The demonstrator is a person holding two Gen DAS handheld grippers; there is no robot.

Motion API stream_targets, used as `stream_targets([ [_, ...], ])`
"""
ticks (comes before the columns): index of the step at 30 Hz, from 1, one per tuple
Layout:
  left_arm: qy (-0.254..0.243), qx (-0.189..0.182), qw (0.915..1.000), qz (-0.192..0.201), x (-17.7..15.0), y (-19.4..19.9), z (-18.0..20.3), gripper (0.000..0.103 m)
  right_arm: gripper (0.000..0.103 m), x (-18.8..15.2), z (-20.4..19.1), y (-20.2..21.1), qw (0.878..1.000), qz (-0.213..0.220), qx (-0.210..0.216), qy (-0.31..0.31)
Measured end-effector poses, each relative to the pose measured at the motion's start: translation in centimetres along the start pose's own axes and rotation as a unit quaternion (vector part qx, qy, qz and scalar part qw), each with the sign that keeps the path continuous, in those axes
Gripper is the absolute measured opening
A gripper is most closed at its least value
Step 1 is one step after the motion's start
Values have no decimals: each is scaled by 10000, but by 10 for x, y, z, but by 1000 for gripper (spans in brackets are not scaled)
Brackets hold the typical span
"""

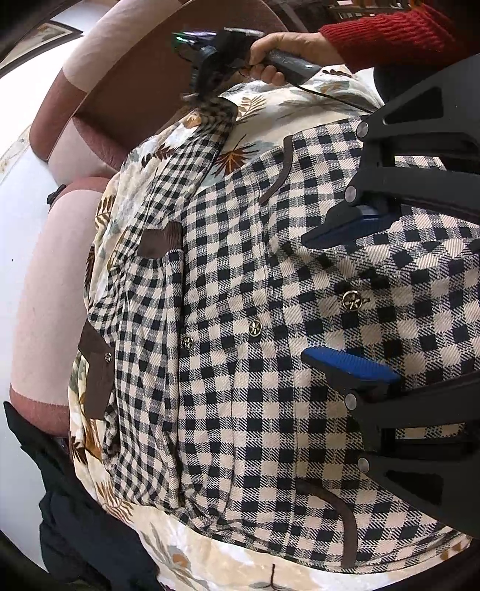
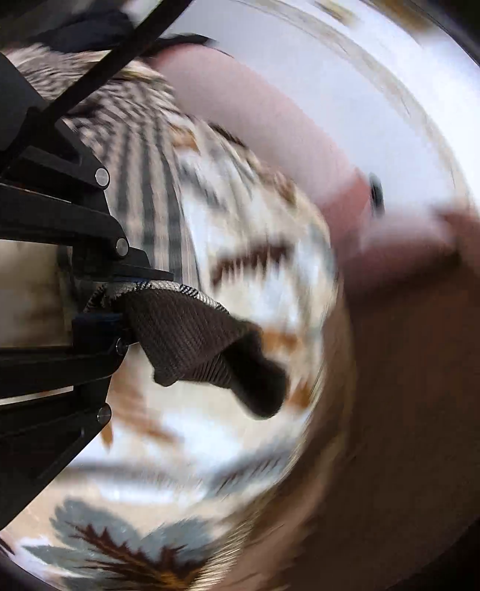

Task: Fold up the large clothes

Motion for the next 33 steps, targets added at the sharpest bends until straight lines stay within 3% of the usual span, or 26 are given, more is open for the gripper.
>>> stream_targets([
  [3, 80, 11, 10000, 32, 0, 1, -5, 54, 13, -34, -67, 9, 9942, -124, 515, 941],
  [5, 140, 18, 9999, 46, 0, 2, -9, 54, 13, -67, -110, 10, 9833, -359, 893, 1546],
  [8, 261, 25, 9996, 38, -1, 3, -18, 54, 13, -123, -157, 1, 9577, -1056, 1428, 2264],
  [11, 398, 11, 9992, 31, 0, 3, -26, 54, 15, -173, -182, -17, 9281, -1717, 1600, 2889],
  [12, 435, -7, 9990, 45, 2, 3, -27, 54, 20, -182, -184, -21, 9217, -1874, 1614, 2987],
  [14, 500, -44, 9987, 99, 9, 2, -30, 55, 41, -191, -185, -22, 9118, -2156, 1818, 2984],
  [17, 642, -154, 9976, 228, 25, -2, -32, 61, 52, -182, -183, -11, 9054, -2364, 2266, 2700],
  [20, 731, -294, 9965, 263, 42, -15, -29, 63, 55, -151, -171, 1, 9174, -2192, 2482, 2207],
  [21, 737, -366, 9963, 242, 49, -21, -26, 63, 60, -141, -166, 1, 9251, -2069, 2452, 2031],
  [25, 639, -490, 9965, 217, 74, -48, -9, 63, 60, -110, -131, -6, 9501, -1773, 2035, 1561],
  [33, 345, -825, 9959, -121, 111, -121, 29, 63, 60, -90, -97, -17, 9644, -1608, 1592, 1370],
])
Point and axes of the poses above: each gripper's, at about its wrist camera, not at the fingertips, and y roughly against the way its jaws point, z to its right, x to its top, the point moved 7 cm from there along -y, roughly the way its jaws point, and after that the axes turned 11 degrees about -y, right-handed, at the moved point
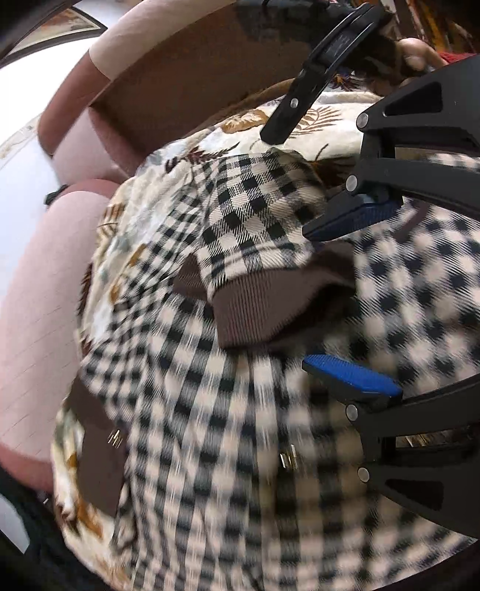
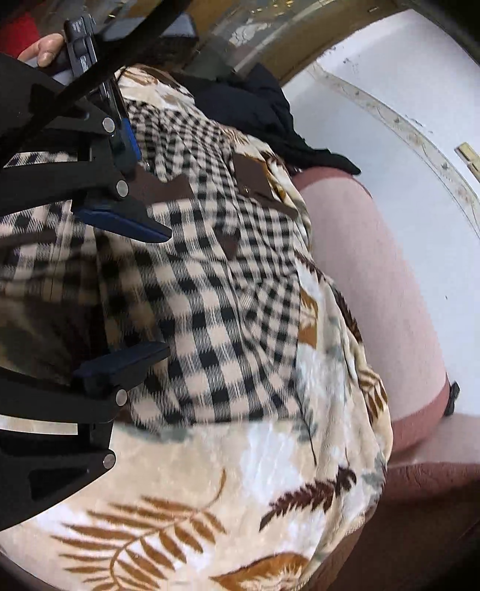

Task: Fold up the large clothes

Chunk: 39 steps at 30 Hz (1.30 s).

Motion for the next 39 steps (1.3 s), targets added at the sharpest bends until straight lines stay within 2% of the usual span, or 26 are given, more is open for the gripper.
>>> stream_targets([
  [2, 77, -124, 9998, -108, 4, -16, 2, 59, 60, 7, 8, 6, 9999, 111, -61, -84],
  [3, 69, -133, 9998, -147, 5, -21, 4, 50, 60, 10, 10, 6, 9998, 157, -99, -106],
  [4, 35, -100, 9998, -177, 6, -24, 5, 18, 60, 13, 12, 4, 9996, 205, -149, -125],
  [5, 5, -30, 9997, -232, 6, -26, 6, 9, 60, 16, 15, 4, 9993, 262, -224, -152],
  [9, -155, 219, 9995, 151, 16, -4, 6, 8, 60, 24, 29, 3, 9980, 361, -433, -277],
  [14, -459, 484, 9954, 685, 48, 49, -7, 8, 60, 27, 28, 3, 9973, 438, -441, -385],
  [18, -403, 1049, 9892, 943, 68, 86, -53, 8, 60, 29, 6, -9, 9978, 435, -396, -304],
  [21, -104, 1479, 9835, 1036, 73, 112, -104, 8, 54, 26, -17, -24, 9985, 334, -414, -90],
  [26, 377, 2018, 9732, 1036, 73, 146, -186, 8, 54, 22, -54, -57, 9980, 203, -513, 316],
  [30, 743, 2242, 9672, 938, 66, 152, -233, 8, 54, 22, -72, -82, 9977, 96, -513, 426],
  [35, 856, 2449, 9636, 646, 48, 132, -269, 8, 54, 18, -86, -112, 9964, -98, -592, 601],
  [39, 914, 2490, 9631, 466, 35, 110, -282, 8, 54, 8, -87, -131, 9918, -281, -893, 872],
])
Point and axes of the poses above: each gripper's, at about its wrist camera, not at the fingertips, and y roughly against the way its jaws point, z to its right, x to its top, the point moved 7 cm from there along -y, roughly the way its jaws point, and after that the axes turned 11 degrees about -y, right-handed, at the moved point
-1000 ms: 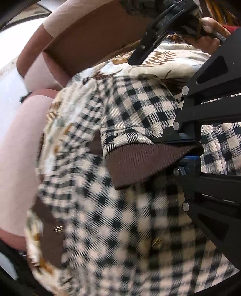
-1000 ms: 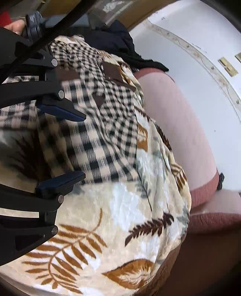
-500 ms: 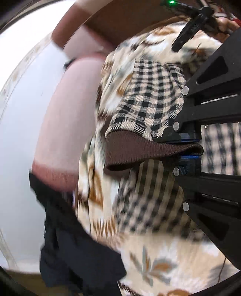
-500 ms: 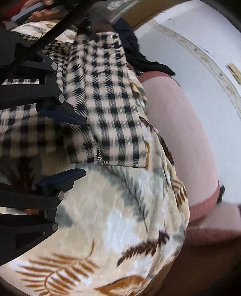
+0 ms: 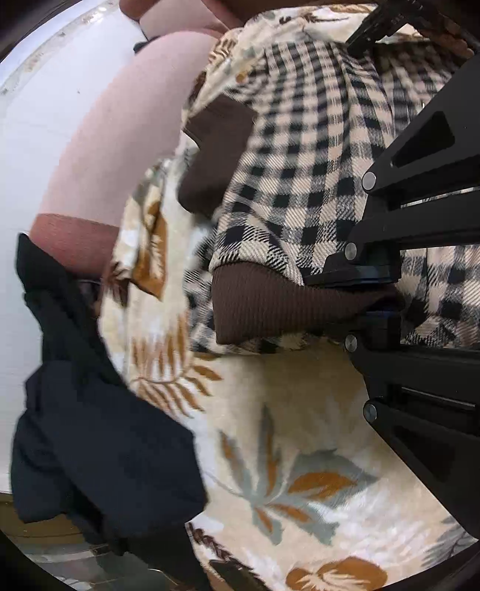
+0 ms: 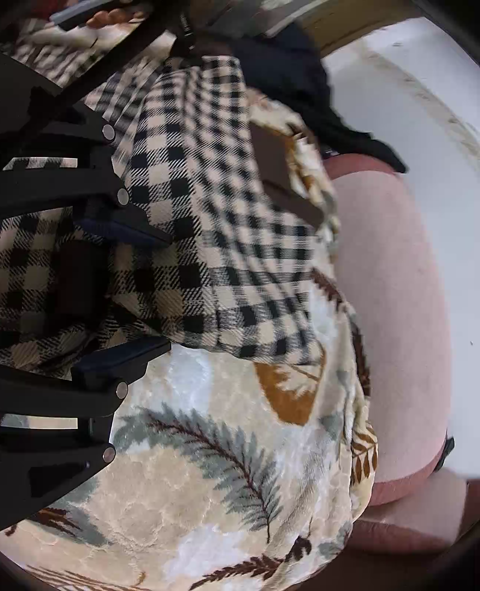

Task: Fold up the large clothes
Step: 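Lay the sleeve down and open the right gripper over the shirt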

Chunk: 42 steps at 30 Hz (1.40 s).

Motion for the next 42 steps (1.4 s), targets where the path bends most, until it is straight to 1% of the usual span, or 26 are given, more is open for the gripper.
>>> stream_targets([
  [4, 32, -36, 10000, -38, -9, -12, 0, 9, 54, -3, 5, -8, 9999, -144, -49, -13],
  [6, 33, -1, 10000, -37, -9, -14, -2, 13, 59, -4, 10, -11, 9997, -227, -26, -105],
  [8, 142, -43, 9999, -69, -8, -14, -6, 16, 66, -5, 15, -15, 9993, -304, -28, -220],
  [10, 316, -163, 9993, -100, -7, -12, -12, 18, 68, -5, 19, -17, 9990, -336, 21, -296],
  [12, 483, -135, 9987, -106, -5, -8, -21, 23, 68, -4, 19, -16, 9992, -324, -28, -245],
  [13, 566, -83, 9983, -92, -3, -6, -27, 32, 69, -4, 18, -14, 9993, -301, -76, -195],
  [14, 658, -24, 9978, -77, -3, -2, -34, 36, 69, -4, 18, -12, 9995, -270, -129, -133],
  [16, 831, 265, 9962, -58, -6, 8, -51, 36, 69, -2, 18, -7, 9995, -216, -232, -65],
  [18, 908, 343, 9953, -36, -10, 19, -64, 36, 69, 4, 20, 5, 9994, -74, -321, -85],
  [20, 913, 441, 9948, -26, -14, 30, -71, 36, 69, 15, 24, 25, 9991, 224, -213, -289],
  [21, 872, 418, 9953, 11, -15, 36, -71, 36, 69, 20, 26, 35, 9982, 405, -153, -404],
  [22, 797, 368, 9961, 67, -16, 42, -68, 36, 69, 27, 29, 49, 9961, 688, -122, -539],
  [23, 686, 331, 9970, 124, -16, 47, -63, 36, 69, 32, 31, 57, 9945, 849, -122, -606],
  [24, 560, 313, 9978, 179, -16, 50, -56, 36, 69, 36, 32, 62, 9927, 995, -114, -679],
  [25, 420, 279, 9985, 223, -15, 51, -48, 36, 65, 37, 31, 63, 9919, 1039, -84, -725],
  [26, 235, 209, 9992, 237, -14, 50, -35, 36, 58, 37, 28, 59, 9923, 992, -1, -747],
  [28, 20, 103, 9997, 199, -16, 44, -15, 36, 50, 34, 18, 45, 9946, 757, 164, -692],
  [31, -172, -173, 9996, 109, -23, 29, 15, 36, 48, 20, -5, 22, 9979, 281, 449, -368],
  [32, -219, -197, 9996, 55, -26, 22, 23, 37, 48, 13, -11, 17, 9986, 131, 475, -199],
  [33, -282, -132, 9995, 20, -29, 15, 29, 38, 48, 8, -16, 12, 9992, 32, 410, -23],
  [34, -366, -30, 9993, 9, -32, 11, 34, 42, 48, 3, -18, 8, 9996, -23, 211, 197],
  [35, -523, 136, 9985, 20, -35, 6, 39, 44, 47, -2, -20, 4, 9985, -40, -203, 512],
  [37, -802, 368, 9961, 46, -39, 3, 44, 48, 48, -7, -19, 0, 9896, 17, -1002, 1034],
  [38, -1067, 506, 9930, 57, -42, 2, 48, 50, 57, -8, -17, -2, 9813, 65, -1401, 1316],
  [40, -1422, 664, 9876, 24, -47, 3, 52, 50, 63, -9, -12, -2, 9704, 150, -1828, 1573],
  [42, -1653, 685, 9839, -43, -52, 9, 53, 50, 64, -10, -5, -2, 9646, 159, -2089, 1605],
])
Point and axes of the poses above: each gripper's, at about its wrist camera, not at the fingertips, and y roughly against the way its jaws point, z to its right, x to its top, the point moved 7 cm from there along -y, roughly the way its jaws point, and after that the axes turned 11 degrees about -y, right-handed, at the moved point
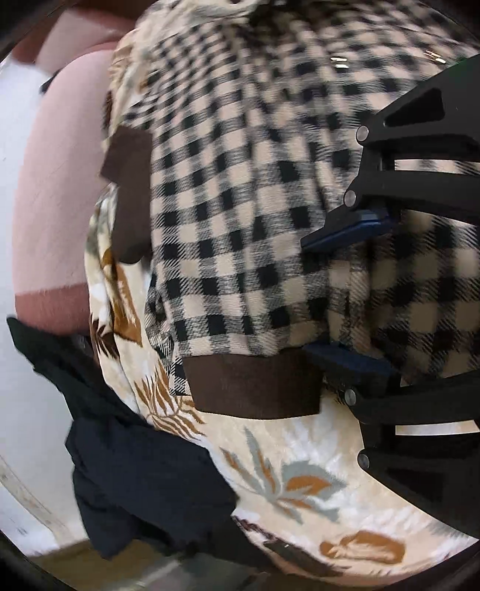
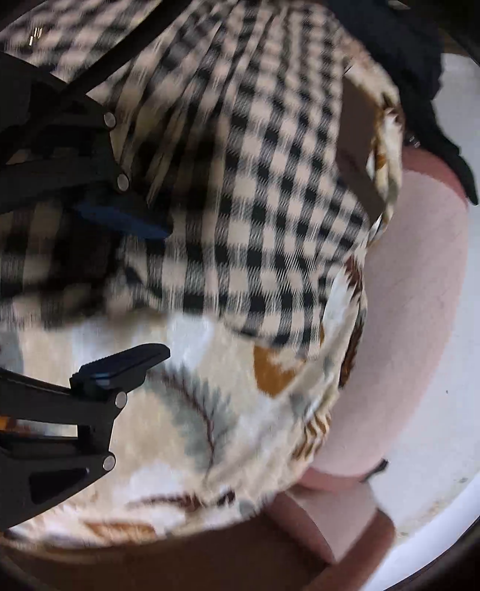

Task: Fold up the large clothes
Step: 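Lay the sleeve down and open the right gripper over the shirt, then grasp the side edge of the checked shirt with both grippers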

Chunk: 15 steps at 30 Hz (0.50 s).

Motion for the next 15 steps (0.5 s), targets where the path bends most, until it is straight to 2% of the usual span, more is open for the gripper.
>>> stream_targets([
  [2, 57, -95, 9999, 18, -8, 11, -7, 50, 64, -1, 8, 2, 9999, -29, 43, -113],
  [5, 412, -243, 9989, -14, -28, 30, -27, 51, 64, -2, 20, 17, 9991, 64, 242, -349],
  [7, 653, -347, 9973, 21, -45, 42, -39, 56, 64, 0, 29, 28, 9978, 103, 427, -487],
  [10, 872, -429, 9953, -49, -76, 50, -52, 57, 64, -12, 33, 37, 9958, -26, 668, -631],
  [15, 1298, -1016, 9856, -364, -134, 56, -49, 57, 64, -42, 47, 44, 9950, -310, 540, -776],
])
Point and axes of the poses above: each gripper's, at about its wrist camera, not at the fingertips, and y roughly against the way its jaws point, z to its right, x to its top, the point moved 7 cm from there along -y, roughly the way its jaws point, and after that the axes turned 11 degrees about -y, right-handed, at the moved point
